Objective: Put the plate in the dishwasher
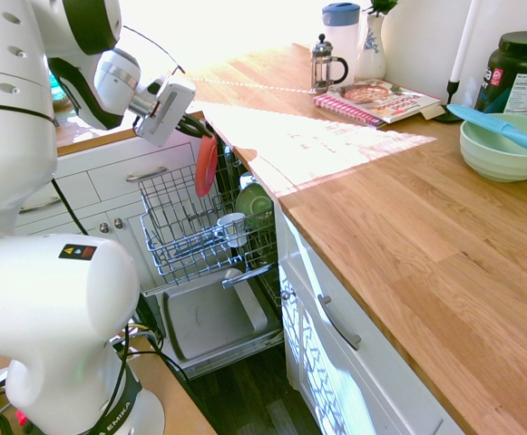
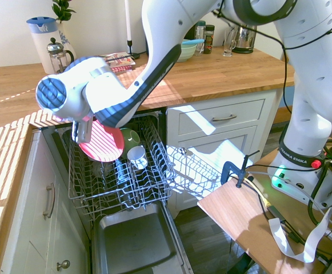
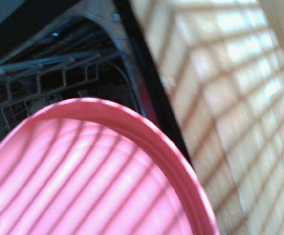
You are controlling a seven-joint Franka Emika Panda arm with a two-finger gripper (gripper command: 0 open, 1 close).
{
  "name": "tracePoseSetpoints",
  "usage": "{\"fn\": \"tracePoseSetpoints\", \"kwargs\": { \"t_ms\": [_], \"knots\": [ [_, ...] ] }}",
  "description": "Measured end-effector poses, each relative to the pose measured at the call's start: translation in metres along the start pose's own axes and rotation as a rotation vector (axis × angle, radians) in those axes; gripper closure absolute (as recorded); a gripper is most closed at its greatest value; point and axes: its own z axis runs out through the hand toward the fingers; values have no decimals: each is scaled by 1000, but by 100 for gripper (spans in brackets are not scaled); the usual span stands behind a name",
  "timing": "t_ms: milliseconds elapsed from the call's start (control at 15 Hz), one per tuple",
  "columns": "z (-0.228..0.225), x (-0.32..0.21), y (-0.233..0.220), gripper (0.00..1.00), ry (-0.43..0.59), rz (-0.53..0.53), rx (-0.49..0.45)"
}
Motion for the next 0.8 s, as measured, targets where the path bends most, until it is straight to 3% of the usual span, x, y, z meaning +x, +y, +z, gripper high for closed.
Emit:
{"fn": "tracePoseSetpoints", "kwargs": {
  "t_ms": [200, 400, 467, 800],
  "knots": [
    [4, -19, -32, 100, 66, -101, -90],
    [11, -38, -53, 100, -32, -130, -69],
    [9, -43, -60, 0, -76, -133, -52],
    [16, -29, -75, 0, -301, -133, 23]
  ]
}}
